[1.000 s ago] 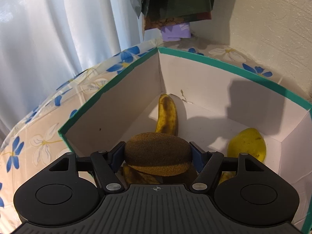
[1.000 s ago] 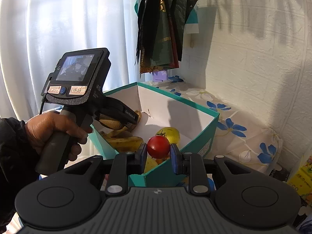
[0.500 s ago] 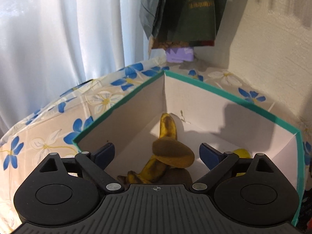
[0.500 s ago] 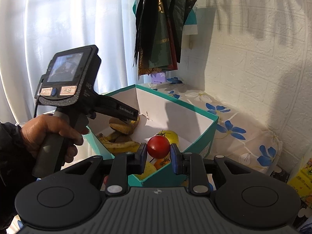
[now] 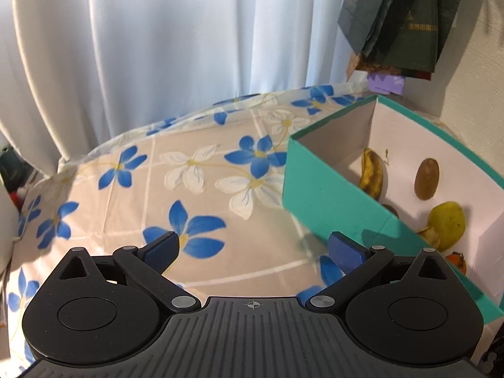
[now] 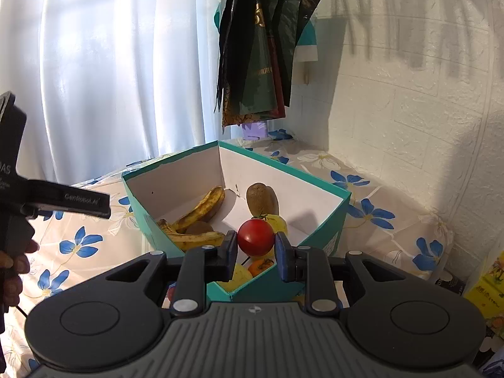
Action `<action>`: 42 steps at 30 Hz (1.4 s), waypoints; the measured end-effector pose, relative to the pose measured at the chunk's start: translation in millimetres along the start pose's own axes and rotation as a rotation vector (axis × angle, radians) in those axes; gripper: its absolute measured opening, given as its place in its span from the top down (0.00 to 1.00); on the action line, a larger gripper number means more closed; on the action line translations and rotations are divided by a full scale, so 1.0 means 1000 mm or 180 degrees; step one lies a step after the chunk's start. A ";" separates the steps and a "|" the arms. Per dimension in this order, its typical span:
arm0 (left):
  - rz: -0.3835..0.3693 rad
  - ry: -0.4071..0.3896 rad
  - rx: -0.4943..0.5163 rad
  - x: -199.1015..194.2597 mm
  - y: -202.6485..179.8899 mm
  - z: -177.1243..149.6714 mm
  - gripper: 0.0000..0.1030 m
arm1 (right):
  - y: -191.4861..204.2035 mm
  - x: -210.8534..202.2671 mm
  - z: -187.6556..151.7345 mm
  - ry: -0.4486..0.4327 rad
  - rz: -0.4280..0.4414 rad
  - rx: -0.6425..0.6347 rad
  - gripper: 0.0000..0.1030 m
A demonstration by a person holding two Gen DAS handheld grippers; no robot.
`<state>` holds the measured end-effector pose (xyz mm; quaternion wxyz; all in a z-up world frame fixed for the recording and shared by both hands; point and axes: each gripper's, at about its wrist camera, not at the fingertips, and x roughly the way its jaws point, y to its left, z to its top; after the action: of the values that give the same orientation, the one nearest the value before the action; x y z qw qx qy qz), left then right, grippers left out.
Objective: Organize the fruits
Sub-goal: 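Lower the tomato into the box and open the right gripper, then move the left gripper to a cherry tomato on the cloth and close on it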
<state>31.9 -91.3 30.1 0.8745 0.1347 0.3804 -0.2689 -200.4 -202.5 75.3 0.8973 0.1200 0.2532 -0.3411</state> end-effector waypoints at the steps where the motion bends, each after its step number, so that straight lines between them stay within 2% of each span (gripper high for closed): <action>1: 0.0010 0.0039 0.0002 -0.001 0.003 -0.004 0.00 | 0.000 0.002 0.000 0.0010 -0.0009 -0.0002 0.76; 14: 0.0104 0.0103 -0.0087 -0.018 0.030 -0.027 0.00 | -0.007 0.030 0.015 0.0066 -0.0061 -0.0115 0.76; 32: 0.0101 0.0110 0.0072 -0.018 0.014 -0.024 0.00 | 0.005 0.113 0.008 0.0592 0.0122 -0.0231 0.76; 42: 0.0118 0.0118 0.0099 -0.018 0.013 -0.025 0.00 | 0.008 0.122 0.011 0.0621 0.0133 -0.0296 0.75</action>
<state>13.9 -63.1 27.1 0.8700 0.1603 0.3898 -0.2560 -113.0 -268.8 19.7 0.8799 0.1161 0.3524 -0.2969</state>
